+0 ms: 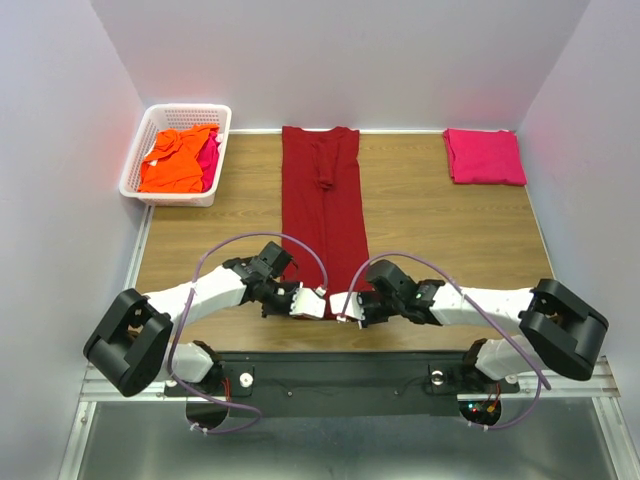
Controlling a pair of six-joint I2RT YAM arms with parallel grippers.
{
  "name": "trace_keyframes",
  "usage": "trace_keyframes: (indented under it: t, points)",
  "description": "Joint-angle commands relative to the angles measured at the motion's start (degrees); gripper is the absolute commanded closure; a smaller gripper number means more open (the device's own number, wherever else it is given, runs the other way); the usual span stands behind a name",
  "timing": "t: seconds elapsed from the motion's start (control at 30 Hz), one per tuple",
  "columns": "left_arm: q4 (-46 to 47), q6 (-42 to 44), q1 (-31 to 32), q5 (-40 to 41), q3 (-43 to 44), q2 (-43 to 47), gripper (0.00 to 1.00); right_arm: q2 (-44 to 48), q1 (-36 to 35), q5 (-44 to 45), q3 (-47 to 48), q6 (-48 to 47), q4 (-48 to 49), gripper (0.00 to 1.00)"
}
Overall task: Fold and stack the t-shirts
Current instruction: Fold the tshirt
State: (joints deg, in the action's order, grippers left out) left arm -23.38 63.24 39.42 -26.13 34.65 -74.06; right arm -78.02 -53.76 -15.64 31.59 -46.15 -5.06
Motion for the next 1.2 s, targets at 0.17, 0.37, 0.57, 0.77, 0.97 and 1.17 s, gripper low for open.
trace_keyframes:
  t: [0.17, 0.37, 0.57, 0.77, 0.97, 1.17]
  points:
    - [-10.1, 0.6, -5.4, -6.6, 8.0, 0.5, 1.0, 3.7, -0.1, 7.1, 4.4, 8.1, -6.8, 0.99]
    - [-15.1, 4.3, -7.2, -8.9, 12.5, -1.4, 1.0, 3.5, 0.0, 4.8, 9.4, 10.5, -10.9, 1.0]
    - [-21.3, 9.3, -7.2, -11.2, 11.5, 1.0, 1.0, 5.1, -0.2, -1.8, 12.3, 11.3, -17.7, 0.99]
    - [-24.1, 7.5, -8.6, -12.4, 13.3, 2.2, 1.0, 3.8, -0.1, -0.4, 15.8, 11.6, -19.2, 0.99]
    - [-24.6, 9.5, -14.3, -13.3, 22.2, -6.2, 1.0, -1.9, 8.4, -3.0, 23.0, 6.5, -19.2, 0.99]
    - [-22.6, 10.6, -18.7, -12.6, 32.7, -16.7, 1.0, -11.0, 14.8, -6.1, 31.7, -1.0, -19.1, 0.99]
